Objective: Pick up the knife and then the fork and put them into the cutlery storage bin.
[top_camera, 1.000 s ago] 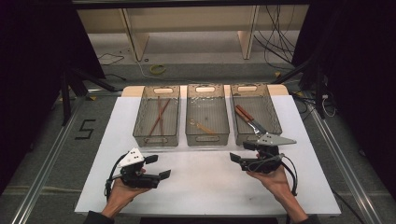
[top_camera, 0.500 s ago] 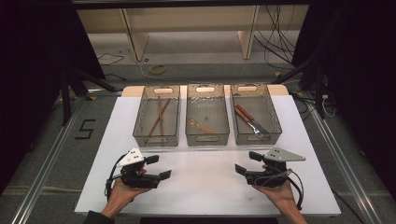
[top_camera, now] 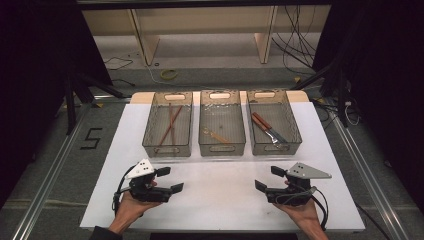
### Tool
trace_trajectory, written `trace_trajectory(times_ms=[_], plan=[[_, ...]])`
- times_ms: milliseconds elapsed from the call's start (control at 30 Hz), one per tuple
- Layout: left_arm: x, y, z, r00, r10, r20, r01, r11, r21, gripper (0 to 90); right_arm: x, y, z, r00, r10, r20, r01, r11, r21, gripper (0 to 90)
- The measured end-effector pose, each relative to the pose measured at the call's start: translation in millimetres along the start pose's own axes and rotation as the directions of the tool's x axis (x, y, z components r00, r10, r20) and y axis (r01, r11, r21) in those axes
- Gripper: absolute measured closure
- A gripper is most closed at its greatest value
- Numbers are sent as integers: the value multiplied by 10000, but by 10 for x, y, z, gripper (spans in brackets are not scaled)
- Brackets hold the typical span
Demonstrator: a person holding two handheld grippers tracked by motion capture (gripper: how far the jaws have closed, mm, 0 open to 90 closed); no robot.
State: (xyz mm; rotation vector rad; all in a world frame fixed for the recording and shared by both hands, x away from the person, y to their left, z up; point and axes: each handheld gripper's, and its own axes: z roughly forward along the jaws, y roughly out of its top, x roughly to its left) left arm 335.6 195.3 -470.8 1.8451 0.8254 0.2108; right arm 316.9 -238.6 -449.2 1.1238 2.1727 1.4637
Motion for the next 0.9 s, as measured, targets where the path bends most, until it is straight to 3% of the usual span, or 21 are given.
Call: trace_trajectory(times_ms=[900], plan=[[3, 3, 10, 10000, 9, -24, -9, 10000, 20, 175, -3, 4, 8, 9999, -117, 79, 117, 9999, 1, 191]])
